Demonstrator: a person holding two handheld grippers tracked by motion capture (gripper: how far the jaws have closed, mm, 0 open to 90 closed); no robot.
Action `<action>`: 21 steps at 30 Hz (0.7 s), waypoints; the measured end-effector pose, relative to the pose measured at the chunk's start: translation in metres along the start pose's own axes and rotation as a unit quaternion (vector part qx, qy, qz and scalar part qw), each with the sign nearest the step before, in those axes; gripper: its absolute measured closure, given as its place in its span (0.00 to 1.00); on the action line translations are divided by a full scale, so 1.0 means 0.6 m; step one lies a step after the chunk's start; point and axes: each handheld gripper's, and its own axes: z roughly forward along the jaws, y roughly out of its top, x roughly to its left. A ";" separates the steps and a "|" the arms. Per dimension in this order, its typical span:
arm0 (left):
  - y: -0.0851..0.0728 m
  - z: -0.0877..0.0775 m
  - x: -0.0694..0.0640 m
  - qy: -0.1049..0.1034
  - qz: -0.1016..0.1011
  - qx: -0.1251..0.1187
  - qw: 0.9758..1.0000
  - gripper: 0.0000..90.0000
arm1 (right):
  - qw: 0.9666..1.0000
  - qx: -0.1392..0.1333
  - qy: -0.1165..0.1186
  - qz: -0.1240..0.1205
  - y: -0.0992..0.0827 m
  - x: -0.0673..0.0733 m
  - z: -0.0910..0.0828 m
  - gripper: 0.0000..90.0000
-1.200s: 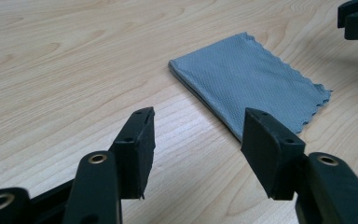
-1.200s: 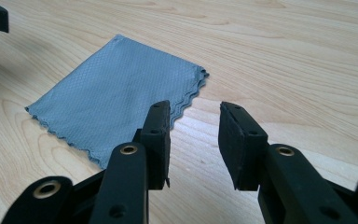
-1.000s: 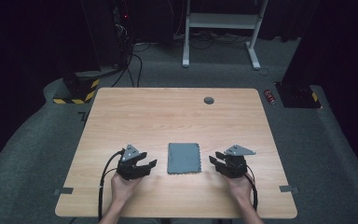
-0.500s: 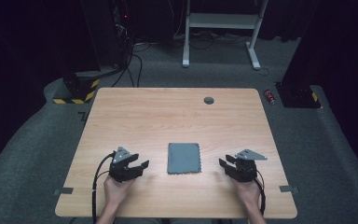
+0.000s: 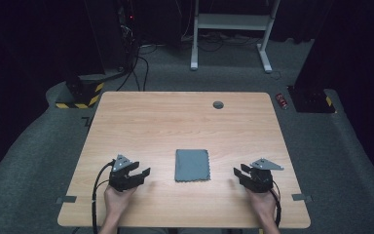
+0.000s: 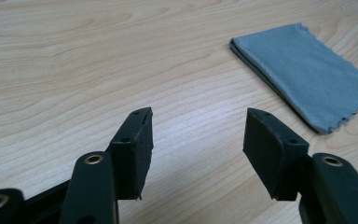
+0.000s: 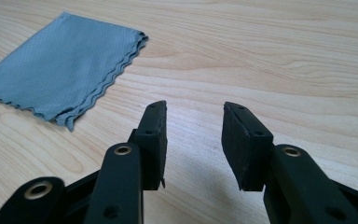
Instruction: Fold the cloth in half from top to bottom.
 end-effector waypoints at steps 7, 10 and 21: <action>-0.008 -0.002 0.012 0.018 -0.006 0.008 1.000 0.47 | 1.000 0.007 -0.015 0.002 -0.007 -0.008 -0.001 0.67; -0.011 -0.002 0.016 0.025 -0.002 0.014 1.000 0.47 | 1.000 0.012 -0.024 -0.002 -0.011 -0.012 -0.001 0.67; -0.021 0.005 0.026 0.058 0.001 0.028 0.998 0.47 | 0.999 0.023 -0.045 -0.006 -0.019 -0.018 0.002 0.66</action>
